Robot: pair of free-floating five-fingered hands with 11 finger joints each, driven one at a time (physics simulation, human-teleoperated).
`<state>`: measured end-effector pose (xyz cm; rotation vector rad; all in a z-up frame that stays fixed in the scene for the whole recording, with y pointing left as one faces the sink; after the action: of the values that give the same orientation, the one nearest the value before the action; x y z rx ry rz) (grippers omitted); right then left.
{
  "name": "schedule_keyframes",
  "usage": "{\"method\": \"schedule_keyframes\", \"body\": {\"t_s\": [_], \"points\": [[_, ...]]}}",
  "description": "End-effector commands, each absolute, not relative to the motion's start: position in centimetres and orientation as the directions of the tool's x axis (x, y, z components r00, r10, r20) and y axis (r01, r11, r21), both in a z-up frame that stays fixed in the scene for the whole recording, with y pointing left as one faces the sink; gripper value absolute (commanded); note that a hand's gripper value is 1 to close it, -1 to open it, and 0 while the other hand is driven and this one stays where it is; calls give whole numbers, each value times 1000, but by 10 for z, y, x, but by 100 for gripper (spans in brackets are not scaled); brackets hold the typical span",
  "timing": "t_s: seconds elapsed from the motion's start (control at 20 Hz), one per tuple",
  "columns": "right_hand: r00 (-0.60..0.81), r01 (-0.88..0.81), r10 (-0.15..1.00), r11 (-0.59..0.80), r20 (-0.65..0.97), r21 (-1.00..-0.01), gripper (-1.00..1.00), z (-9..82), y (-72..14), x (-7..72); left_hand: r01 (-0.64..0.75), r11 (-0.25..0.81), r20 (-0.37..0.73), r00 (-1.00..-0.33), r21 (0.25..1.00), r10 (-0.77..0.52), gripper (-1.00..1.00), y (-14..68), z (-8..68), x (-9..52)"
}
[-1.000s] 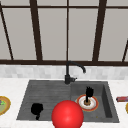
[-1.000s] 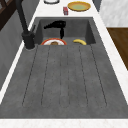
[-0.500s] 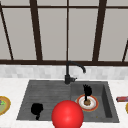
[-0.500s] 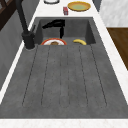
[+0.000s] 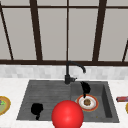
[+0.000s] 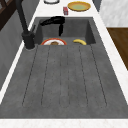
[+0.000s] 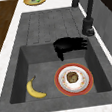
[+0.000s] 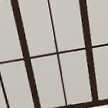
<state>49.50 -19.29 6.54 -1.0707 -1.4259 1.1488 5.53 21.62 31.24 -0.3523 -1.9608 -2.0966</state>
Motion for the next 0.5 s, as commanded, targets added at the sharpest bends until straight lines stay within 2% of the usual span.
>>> {"method": "schedule_keyframes", "body": {"t_s": [0.0, 0.45], "points": [[-180, 117, 974, 158, 135, -981, -100, 81, -175, 501, 342, -64, 341, -940, 938, -16, 0, 216, 312, 55], [-191, 135, 975, 144, 117, -980, -100, 122, -136, 524, 342, -64, 341, -940, 938, -16, 0, 216, 312, 55]]}}
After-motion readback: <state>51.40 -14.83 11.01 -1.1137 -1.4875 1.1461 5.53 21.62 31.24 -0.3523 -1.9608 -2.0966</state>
